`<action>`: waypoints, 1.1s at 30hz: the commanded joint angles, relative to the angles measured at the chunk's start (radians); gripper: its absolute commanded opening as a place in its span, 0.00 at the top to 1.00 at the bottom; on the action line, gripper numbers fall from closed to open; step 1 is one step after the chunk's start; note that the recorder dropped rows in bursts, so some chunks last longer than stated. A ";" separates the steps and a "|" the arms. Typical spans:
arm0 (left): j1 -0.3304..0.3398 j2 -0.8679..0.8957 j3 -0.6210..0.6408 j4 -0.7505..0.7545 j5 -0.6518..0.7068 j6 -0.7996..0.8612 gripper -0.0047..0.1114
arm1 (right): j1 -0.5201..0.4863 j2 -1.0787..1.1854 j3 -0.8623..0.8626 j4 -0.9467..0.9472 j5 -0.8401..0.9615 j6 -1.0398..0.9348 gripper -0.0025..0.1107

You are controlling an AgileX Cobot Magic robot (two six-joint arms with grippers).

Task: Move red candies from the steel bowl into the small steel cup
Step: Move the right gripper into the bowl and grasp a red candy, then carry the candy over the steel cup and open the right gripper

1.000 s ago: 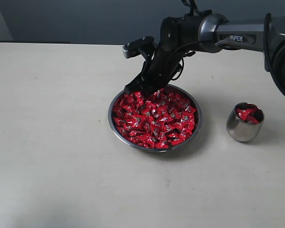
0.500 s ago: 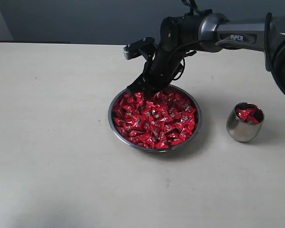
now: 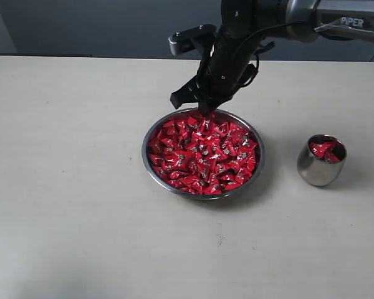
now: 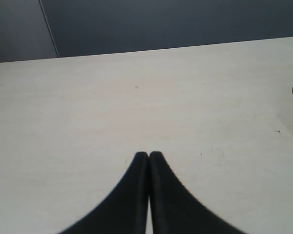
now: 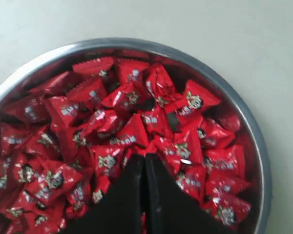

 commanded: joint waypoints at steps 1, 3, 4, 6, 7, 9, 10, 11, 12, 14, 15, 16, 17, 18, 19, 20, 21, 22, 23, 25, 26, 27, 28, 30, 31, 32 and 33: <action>0.000 -0.005 0.002 0.001 -0.008 -0.002 0.96 | -0.005 -0.105 0.126 -0.113 -0.038 0.097 0.99; 0.000 -0.005 0.002 0.001 -0.008 -0.002 0.96 | -0.011 -0.178 0.197 -0.142 -0.068 0.134 0.99; 0.000 -0.005 0.002 0.001 -0.008 -0.002 0.96 | -0.019 -0.219 0.238 -0.149 -0.086 0.147 0.99; 0.000 -0.005 0.002 0.001 -0.008 -0.002 0.96 | -0.045 -0.298 0.314 -0.156 -0.127 0.170 0.99; 0.000 -0.005 0.002 0.001 -0.008 -0.002 0.96 | -0.066 -0.342 0.354 -0.163 -0.139 0.184 0.99; 0.000 -0.005 0.002 0.001 -0.008 -0.002 0.96 | -0.110 -0.422 0.423 -0.175 -0.139 0.201 0.99; 0.000 -0.005 0.002 0.001 -0.008 -0.002 0.96 | -0.138 -0.466 0.452 -0.181 -0.132 0.208 0.99; 0.000 -0.005 0.002 0.001 -0.008 -0.002 0.96 | -0.168 -0.507 0.479 -0.183 -0.125 0.219 0.99; 0.000 -0.005 0.002 0.001 -0.008 -0.002 0.96 | -0.197 -0.545 0.495 -0.190 -0.118 0.226 0.99; 0.000 -0.005 0.002 0.001 -0.008 -0.002 0.96 | -0.247 -0.609 0.537 -0.190 -0.111 0.228 0.99; 0.000 -0.005 0.002 0.001 -0.008 -0.002 0.96 | -0.264 -0.628 0.553 -0.190 -0.108 0.228 0.99; 0.000 -0.005 0.002 0.001 -0.008 -0.002 0.96 | -0.280 -0.646 0.570 -0.190 -0.095 0.228 0.99; 0.000 -0.005 0.002 0.001 -0.008 -0.002 0.96 | -0.290 -0.656 0.585 -0.190 -0.081 0.228 0.99; 0.000 -0.005 0.002 0.001 -0.008 -0.002 0.96 | -0.294 -0.659 0.602 -0.190 -0.073 0.228 0.99; 0.000 -0.005 0.002 0.001 -0.008 -0.002 0.96 | -0.295 -0.659 0.620 -0.192 -0.072 0.228 0.99; 0.000 -0.005 0.002 0.001 -0.008 -0.002 0.96 | -0.295 -0.659 0.638 -0.191 -0.082 0.228 0.99; 0.000 -0.005 0.002 0.001 -0.008 -0.002 0.96 | -0.295 -0.659 0.657 -0.191 -0.101 0.228 0.99; 0.000 -0.005 0.002 0.001 -0.008 -0.002 0.96 | -0.295 -0.659 0.673 -0.188 -0.124 0.228 0.99; 0.000 -0.005 0.002 0.001 -0.008 -0.002 0.96 | -0.295 -0.659 0.710 -0.185 -0.167 0.237 0.99; 0.000 -0.005 0.002 0.001 -0.008 -0.002 0.96 | -0.295 -0.638 0.743 -0.217 -0.177 0.278 0.99; 0.000 -0.005 0.002 0.001 -0.008 -0.002 0.96 | -0.295 -0.627 0.748 -0.233 -0.178 0.284 0.99; 0.000 -0.005 0.002 0.001 -0.008 -0.002 0.96 | -0.295 -0.606 0.751 -0.270 -0.194 0.308 0.99; 0.000 -0.005 0.002 0.001 -0.008 -0.002 0.96 | -0.295 -0.599 0.751 -0.290 -0.207 0.327 0.99; 0.000 -0.005 0.002 0.001 -0.008 -0.002 0.96 | -0.295 -0.581 0.751 -0.308 -0.235 0.344 0.99; 0.000 -0.005 0.002 0.001 -0.008 -0.002 0.96 | -0.295 -0.568 0.751 -0.311 -0.235 0.344 0.99; 0.000 -0.005 0.002 0.001 -0.008 -0.002 0.96 | -0.295 -0.553 0.751 -0.323 -0.235 0.344 0.99; 0.000 -0.005 0.002 0.001 -0.008 -0.002 0.96 | -0.295 -0.541 0.751 -0.323 -0.237 0.344 0.99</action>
